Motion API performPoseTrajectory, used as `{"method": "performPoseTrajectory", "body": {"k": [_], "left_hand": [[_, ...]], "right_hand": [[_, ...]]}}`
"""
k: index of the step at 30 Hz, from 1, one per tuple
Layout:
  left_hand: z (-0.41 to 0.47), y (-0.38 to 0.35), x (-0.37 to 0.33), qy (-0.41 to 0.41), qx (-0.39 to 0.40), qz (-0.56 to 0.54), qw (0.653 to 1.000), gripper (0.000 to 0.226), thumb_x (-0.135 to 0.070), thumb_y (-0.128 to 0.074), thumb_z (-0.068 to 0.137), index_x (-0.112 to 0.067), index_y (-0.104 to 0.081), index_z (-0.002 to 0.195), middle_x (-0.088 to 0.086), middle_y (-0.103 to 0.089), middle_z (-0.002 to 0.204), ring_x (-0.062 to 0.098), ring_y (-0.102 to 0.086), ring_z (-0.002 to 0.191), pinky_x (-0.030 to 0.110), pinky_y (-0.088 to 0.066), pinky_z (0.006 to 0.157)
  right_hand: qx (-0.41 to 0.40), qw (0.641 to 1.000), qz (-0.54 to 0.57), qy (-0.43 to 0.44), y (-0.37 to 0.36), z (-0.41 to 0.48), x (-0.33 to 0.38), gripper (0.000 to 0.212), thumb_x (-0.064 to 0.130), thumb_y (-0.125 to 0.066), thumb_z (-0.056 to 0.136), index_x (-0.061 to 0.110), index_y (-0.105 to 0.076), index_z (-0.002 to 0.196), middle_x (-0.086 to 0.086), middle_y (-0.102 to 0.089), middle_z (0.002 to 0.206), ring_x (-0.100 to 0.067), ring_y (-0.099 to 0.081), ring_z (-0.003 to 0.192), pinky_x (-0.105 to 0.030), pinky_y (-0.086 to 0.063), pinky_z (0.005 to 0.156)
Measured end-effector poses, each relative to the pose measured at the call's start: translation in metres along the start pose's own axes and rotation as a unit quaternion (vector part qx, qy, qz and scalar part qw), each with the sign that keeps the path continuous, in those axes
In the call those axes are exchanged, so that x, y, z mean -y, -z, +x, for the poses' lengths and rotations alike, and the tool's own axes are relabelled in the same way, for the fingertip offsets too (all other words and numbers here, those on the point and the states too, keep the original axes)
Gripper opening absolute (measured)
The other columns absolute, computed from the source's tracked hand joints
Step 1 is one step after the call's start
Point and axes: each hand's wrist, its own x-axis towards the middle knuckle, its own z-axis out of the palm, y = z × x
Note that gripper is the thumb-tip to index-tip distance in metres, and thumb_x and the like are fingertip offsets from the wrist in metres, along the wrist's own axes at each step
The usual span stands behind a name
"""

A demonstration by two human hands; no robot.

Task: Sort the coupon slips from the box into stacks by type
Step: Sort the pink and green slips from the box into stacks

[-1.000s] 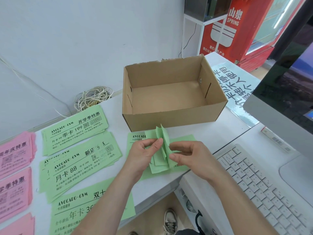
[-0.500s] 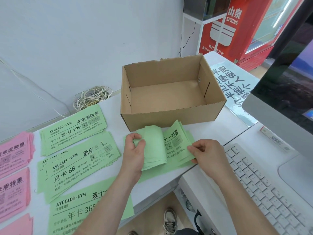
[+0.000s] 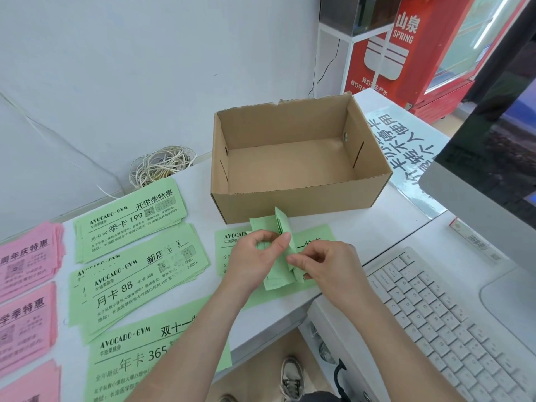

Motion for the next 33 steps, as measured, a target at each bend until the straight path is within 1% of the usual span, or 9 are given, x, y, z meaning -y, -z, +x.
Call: {"method": "performPoseTrajectory", "body": {"k": [6,10,12,16,19,22,27,29,33], "left_hand": [[-0.001,0.004,0.004,0.002,0.009,-0.017,1.000,0.024,-0.048,-0.071,0.073,-0.029,-0.066,0.088,-0.023,-0.063,0.095,-0.005,-0.056,0.098,0.021,-0.037,0.089],[0.002,0.006,0.010,0.018,0.010,-0.023,1.000,0.021,-0.041,-0.073,0.078,-0.026,-0.069,0.091,-0.019,-0.066,0.096,-0.001,-0.058,0.100,0.020,-0.040,0.086],[0.002,0.006,0.010,0.026,0.005,-0.043,0.999,0.007,-0.028,-0.070,0.084,-0.022,-0.070,0.083,-0.018,-0.068,0.083,0.001,-0.063,0.089,0.018,-0.045,0.077],[0.002,0.008,0.017,0.037,-0.041,-0.063,0.996,0.012,-0.020,-0.066,0.078,-0.013,-0.063,0.069,0.002,-0.063,0.076,0.019,-0.055,0.072,0.034,-0.043,0.070],[0.001,0.010,0.016,0.067,-0.065,-0.147,0.985,0.012,-0.020,-0.055,0.065,-0.017,-0.045,0.060,0.007,-0.040,0.068,0.020,-0.037,0.066,0.034,-0.029,0.061],[-0.002,0.010,0.012,0.072,-0.085,-0.194,0.975,0.024,-0.011,-0.048,0.067,-0.024,-0.032,0.055,-0.003,-0.034,0.057,0.016,-0.032,0.054,0.028,-0.024,0.052],[-0.004,0.007,0.012,0.049,-0.101,-0.174,0.978,0.013,-0.011,-0.045,0.069,-0.017,-0.035,0.062,0.002,-0.034,0.060,0.016,-0.032,0.057,0.029,-0.025,0.054],[-0.004,0.004,0.010,0.019,-0.091,-0.116,0.989,0.009,-0.019,-0.045,0.066,-0.015,-0.037,0.066,0.004,-0.033,0.064,0.016,-0.030,0.061,0.029,-0.024,0.055],[-0.003,0.000,0.013,-0.013,-0.078,-0.017,0.997,0.013,-0.012,-0.049,0.086,-0.011,-0.043,0.074,0.001,-0.041,0.069,0.015,-0.033,0.062,0.028,-0.028,0.054]], "right_hand": [[0.015,0.997,0.070,-0.027,0.002,-0.001,-0.002,0.046,0.046,-0.078,0.059,0.002,-0.070,0.066,0.000,-0.071,0.065,-0.015,-0.068,0.059,-0.045,-0.058,0.066],[0.031,0.995,0.092,-0.038,0.005,0.001,-0.005,0.044,0.041,-0.080,0.059,-0.001,-0.068,0.064,-0.002,-0.070,0.065,-0.016,-0.068,0.062,-0.045,-0.060,0.068],[0.038,0.995,0.078,-0.041,0.007,0.001,-0.004,0.040,0.037,-0.081,0.065,0.001,-0.065,0.061,0.001,-0.065,0.059,-0.015,-0.068,0.062,-0.043,-0.060,0.068],[-0.030,0.998,-0.024,-0.057,0.022,0.002,-0.007,0.030,0.028,-0.074,0.083,0.011,-0.058,0.064,0.003,-0.062,0.065,-0.012,-0.069,0.060,-0.027,-0.052,0.056],[-0.063,0.979,-0.192,-0.038,0.034,0.003,-0.010,0.008,0.021,-0.066,0.088,0.019,-0.063,0.095,0.004,-0.069,0.090,-0.016,-0.066,0.080,-0.029,-0.050,0.070],[-0.053,0.959,-0.276,-0.037,0.033,0.004,-0.012,0.029,0.017,-0.057,0.092,0.018,-0.062,0.121,0.001,-0.070,0.107,-0.021,-0.063,0.098,-0.030,-0.048,0.082],[-0.045,0.939,-0.338,-0.042,0.031,0.007,-0.019,0.033,0.018,-0.053,0.093,0.017,-0.062,0.125,-0.002,-0.066,0.110,-0.022,-0.058,0.103,-0.030,-0.045,0.081],[-0.050,0.951,-0.300,-0.056,0.032,0.008,-0.020,0.028,0.017,-0.056,0.092,0.017,-0.067,0.118,-0.001,-0.067,0.107,-0.021,-0.060,0.101,-0.029,-0.046,0.082],[-0.049,0.989,-0.019,-0.137,0.036,0.012,-0.018,0.012,0.014,-0.069,0.084,0.026,-0.071,0.083,0.005,-0.071,0.081,-0.016,-0.066,0.081,-0.028,-0.051,0.075]]}}
